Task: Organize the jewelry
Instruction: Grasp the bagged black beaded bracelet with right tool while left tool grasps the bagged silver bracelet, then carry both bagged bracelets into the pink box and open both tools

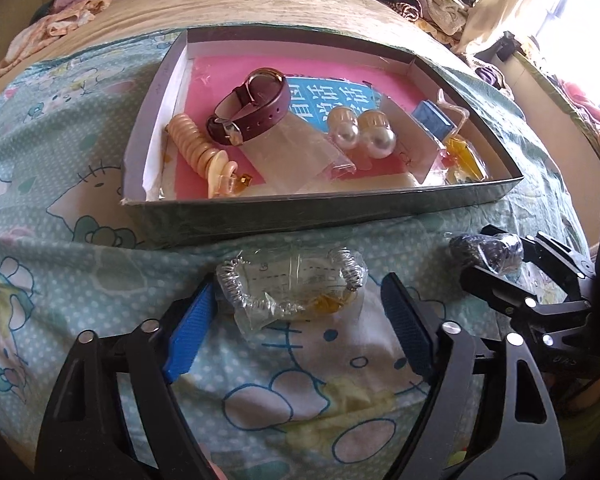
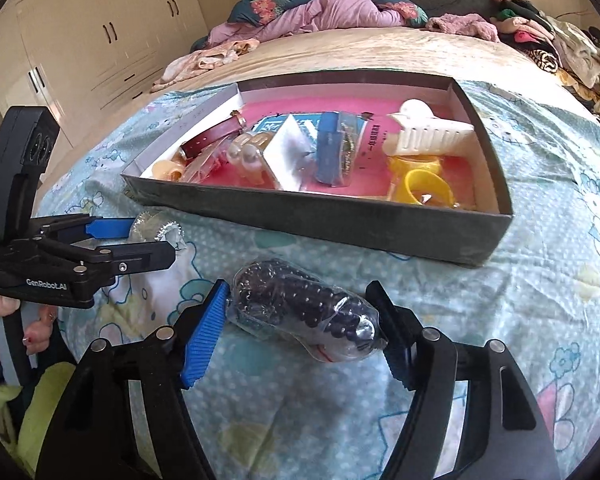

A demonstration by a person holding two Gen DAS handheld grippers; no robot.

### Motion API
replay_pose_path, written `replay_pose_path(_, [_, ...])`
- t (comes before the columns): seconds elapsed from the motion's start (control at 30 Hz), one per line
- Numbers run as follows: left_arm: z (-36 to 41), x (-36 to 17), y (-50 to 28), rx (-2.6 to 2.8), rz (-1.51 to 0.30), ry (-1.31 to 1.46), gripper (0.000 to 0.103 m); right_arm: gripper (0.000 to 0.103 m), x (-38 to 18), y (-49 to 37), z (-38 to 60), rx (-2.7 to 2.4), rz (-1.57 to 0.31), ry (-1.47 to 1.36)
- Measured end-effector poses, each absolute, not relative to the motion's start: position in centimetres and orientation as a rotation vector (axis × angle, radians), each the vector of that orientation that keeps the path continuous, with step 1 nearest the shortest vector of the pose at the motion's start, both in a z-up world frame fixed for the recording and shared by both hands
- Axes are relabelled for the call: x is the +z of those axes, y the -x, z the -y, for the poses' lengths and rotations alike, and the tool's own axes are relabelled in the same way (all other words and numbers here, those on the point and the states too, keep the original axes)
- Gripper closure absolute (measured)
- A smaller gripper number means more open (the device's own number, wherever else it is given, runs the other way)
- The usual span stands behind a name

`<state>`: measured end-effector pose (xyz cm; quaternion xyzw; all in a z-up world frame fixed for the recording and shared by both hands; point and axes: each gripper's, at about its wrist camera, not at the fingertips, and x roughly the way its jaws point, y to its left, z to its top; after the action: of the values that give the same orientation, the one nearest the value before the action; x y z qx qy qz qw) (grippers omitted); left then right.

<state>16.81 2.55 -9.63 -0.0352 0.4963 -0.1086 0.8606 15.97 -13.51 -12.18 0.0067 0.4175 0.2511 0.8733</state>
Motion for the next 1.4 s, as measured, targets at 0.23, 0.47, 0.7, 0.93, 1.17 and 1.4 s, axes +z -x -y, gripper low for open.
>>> replay_pose_path(0.23, [-2.3,-8.8,-16.3,-0.237,-1.01,0.066,0.045,0.035,-11.1,-15.7,15.4,0.515,-0.85,-0.036])
replay_pose_path(0.47, [-2.7,-5.6,-15.6,-0.258,-0.934,0.089,0.045,0.035,-8.6,-15.6,16.3,0.523,-0.786,-0.051])
replay_pose_path(0.7, [-2.5,-3.4,-16.2,-0.249,-0.882,0.074,0.045,0.035,-6.5,-15.9,16.4,0.531,-0.734,-0.055])
replay_pose_path(0.93, [-2.4,-2.3,-16.8,-0.245,-0.862,0.063,0.045,0.035,-5.5,-16.5,16.5,0.533,-0.711,-0.062])
replay_pose_path(1.17, [-1.5,-1.7,-17.9,-0.254,-0.853,0.045,0.045,0.035,-5.0,-17.6,17.0,0.524,-0.691,-0.069])
replay_pose_path(1.4, [-0.8,-2.0,-19.2,-0.256,-0.861,0.033,0.045,0.035,-4.7,-18.8,17.5,0.511,-0.67,-0.062])
